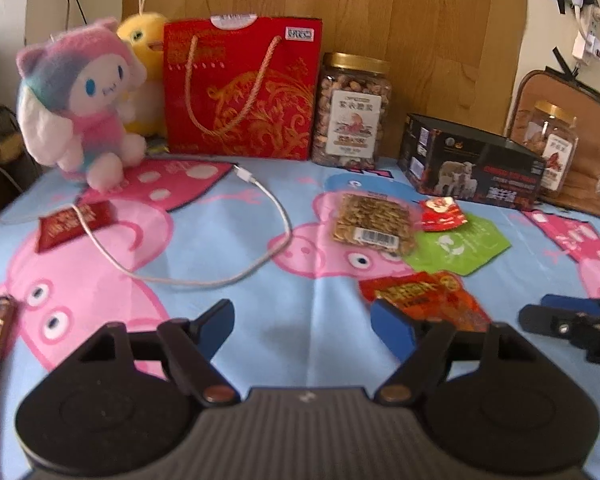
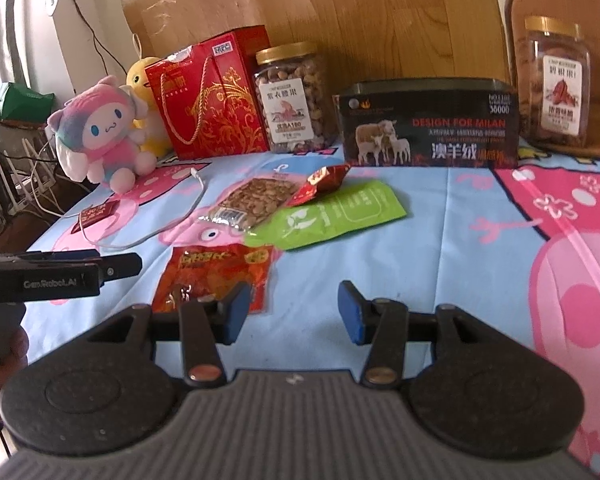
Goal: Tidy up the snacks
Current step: 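Move the left tool toward the orange-red spicy snack bag, then close the left tool on the orange-red snack bag, then lift the orange-red bag with the left tool toward the black box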
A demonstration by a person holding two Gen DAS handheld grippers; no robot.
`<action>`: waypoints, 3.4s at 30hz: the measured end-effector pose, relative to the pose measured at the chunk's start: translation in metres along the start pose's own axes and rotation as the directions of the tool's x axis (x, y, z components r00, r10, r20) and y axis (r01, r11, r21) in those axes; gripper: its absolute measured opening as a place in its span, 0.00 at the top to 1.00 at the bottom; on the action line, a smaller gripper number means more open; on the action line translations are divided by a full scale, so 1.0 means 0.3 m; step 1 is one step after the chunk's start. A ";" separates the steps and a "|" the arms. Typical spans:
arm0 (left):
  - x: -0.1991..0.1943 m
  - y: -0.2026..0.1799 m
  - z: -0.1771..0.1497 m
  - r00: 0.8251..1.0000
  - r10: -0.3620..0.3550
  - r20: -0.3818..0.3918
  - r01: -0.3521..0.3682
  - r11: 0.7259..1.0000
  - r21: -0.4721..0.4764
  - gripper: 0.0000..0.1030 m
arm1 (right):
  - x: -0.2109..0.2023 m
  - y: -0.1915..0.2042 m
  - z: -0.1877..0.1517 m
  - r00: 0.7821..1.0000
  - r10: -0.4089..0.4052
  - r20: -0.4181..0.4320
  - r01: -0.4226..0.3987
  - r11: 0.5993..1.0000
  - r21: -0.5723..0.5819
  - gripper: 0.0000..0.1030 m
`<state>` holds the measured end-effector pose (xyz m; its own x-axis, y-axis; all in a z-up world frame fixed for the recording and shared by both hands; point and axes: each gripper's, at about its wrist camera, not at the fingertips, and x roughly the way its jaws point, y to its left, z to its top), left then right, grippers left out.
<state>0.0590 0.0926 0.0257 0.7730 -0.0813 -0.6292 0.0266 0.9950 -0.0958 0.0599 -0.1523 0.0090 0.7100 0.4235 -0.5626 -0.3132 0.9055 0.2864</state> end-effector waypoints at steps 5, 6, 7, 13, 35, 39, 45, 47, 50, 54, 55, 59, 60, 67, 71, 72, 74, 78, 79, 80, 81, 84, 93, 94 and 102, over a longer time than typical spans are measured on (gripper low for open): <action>0.034 0.032 0.014 0.986 -0.157 -0.062 0.147 0.980 -0.132 0.31 | 0.010 -0.016 0.008 1.000 0.024 -0.013 -0.024 0.999 0.030 0.51; 0.045 0.037 0.018 0.978 -0.197 -0.072 0.184 0.970 -0.161 0.31 | 0.013 -0.018 0.009 1.000 0.026 -0.013 -0.026 0.999 0.032 0.52; 0.057 0.035 0.021 0.971 -0.224 -0.083 0.207 0.962 -0.181 0.31 | 0.016 -0.021 0.011 0.999 0.029 -0.014 -0.028 0.999 0.035 0.52; 0.105 -0.004 0.038 0.956 -0.273 -0.104 0.244 0.942 -0.229 0.44 | 0.037 -0.031 0.021 0.998 0.054 -0.029 -0.052 0.997 0.063 0.55; 0.127 -0.164 0.094 0.936 -0.346 -0.064 0.329 0.925 -0.188 0.82 | 0.040 -0.024 0.008 0.996 0.085 -0.028 -0.084 0.996 0.041 0.50; 0.181 -0.180 0.085 0.941 -0.322 -0.106 0.298 0.935 -0.194 0.74 | 0.042 -0.015 0.004 0.997 0.078 -0.023 -0.077 0.997 0.016 0.50; 0.190 -0.142 0.075 0.932 -0.353 -0.079 0.325 0.913 -0.247 0.88 | 0.036 -0.023 0.000 0.997 0.078 -0.013 -0.078 0.997 0.007 0.49; 0.176 -0.139 0.079 0.930 -0.361 -0.070 0.334 0.908 -0.255 0.89 | 0.034 -0.030 0.000 0.996 0.087 -0.012 -0.087 0.996 0.017 0.49; 0.137 -0.151 0.080 0.931 -0.363 -0.050 0.343 0.912 -0.225 0.90 | 0.026 -0.045 -0.004 0.995 0.095 -0.002 -0.095 0.994 0.052 0.49; 0.084 -0.149 0.071 0.912 -0.409 -0.024 0.396 0.894 -0.208 0.95 | 0.012 -0.050 -0.011 0.996 0.093 0.003 -0.093 0.994 0.056 0.47; 0.078 -0.146 0.071 0.908 -0.419 -0.019 0.406 0.889 -0.211 0.95 | 0.010 -0.051 -0.011 0.995 0.100 0.003 -0.100 0.993 0.058 0.45; 0.073 -0.121 0.071 0.901 -0.434 -0.019 0.420 0.881 -0.217 0.95 | 0.015 -0.057 -0.011 0.990 0.142 0.000 -0.141 0.987 0.081 0.39; 0.081 -0.116 0.069 0.907 -0.419 -0.029 0.404 0.888 -0.219 0.95 | 0.016 -0.055 -0.011 0.989 0.147 0.002 -0.146 0.986 0.082 0.36; 0.142 -0.116 0.044 0.913 -0.392 -0.114 0.363 0.907 -0.212 0.94 | 0.028 0.004 -0.021 0.993 0.114 -0.003 -0.114 0.993 -0.031 0.29; 0.139 -0.130 0.037 0.925 -0.366 -0.103 0.343 0.919 -0.195 0.93 | 0.038 0.016 -0.021 0.995 0.099 -0.002 -0.099 0.993 -0.060 0.26; 0.140 -0.129 0.039 0.925 -0.367 -0.102 0.343 0.918 -0.199 0.93 | 0.040 0.020 -0.024 0.995 0.095 0.001 -0.095 0.993 -0.066 0.26; 0.141 -0.133 0.043 0.926 -0.362 -0.104 0.337 0.920 -0.202 0.93 | 0.042 0.024 -0.025 0.996 0.089 0.002 -0.089 0.993 -0.075 0.26; 0.133 -0.154 0.046 0.937 -0.334 -0.102 0.313 0.933 -0.178 0.92 | 0.041 0.015 -0.025 0.995 0.100 0.006 -0.100 0.993 -0.057 0.26; 0.131 -0.160 0.046 0.940 -0.325 -0.104 0.305 0.937 -0.169 0.91 | 0.040 0.014 -0.026 0.995 0.102 0.007 -0.101 0.993 -0.054 0.26; 0.129 -0.161 0.048 0.942 -0.318 -0.105 0.299 0.940 -0.161 0.90 | 0.039 0.013 -0.027 0.995 0.103 0.008 -0.103 0.993 -0.052 0.26; 0.129 -0.164 0.048 0.944 -0.311 -0.106 0.293 0.943 -0.155 0.90 | 0.037 0.014 -0.028 0.995 0.104 0.009 -0.103 0.993 -0.052 0.26; 0.129 -0.165 0.048 0.946 -0.306 -0.106 0.290 0.946 -0.148 0.89 | 0.033 0.015 -0.032 0.994 0.105 0.011 -0.104 0.993 -0.050 0.26; 0.131 -0.165 0.046 0.947 -0.304 -0.106 0.291 0.949 -0.125 0.89 | 0.027 0.009 -0.034 0.993 0.113 0.018 -0.112 0.993 -0.035 0.26; 0.131 -0.165 0.046 0.946 -0.306 -0.105 0.293 0.948 -0.123 0.89 | 0.026 0.008 -0.035 0.993 0.113 0.019 -0.112 0.993 -0.033 0.26; 0.093 -0.164 0.026 0.939 -0.342 -0.018 0.341 0.938 -0.061 0.96 | 0.011 -0.009 -0.037 0.993 0.111 0.043 -0.111 0.994 -0.002 0.27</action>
<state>0.0842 0.0416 0.0189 0.7055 -0.4179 -0.5724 0.2498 0.9025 -0.3510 0.0562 -0.1531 -0.0023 0.6972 0.5195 -0.4940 -0.3908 0.8531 0.3456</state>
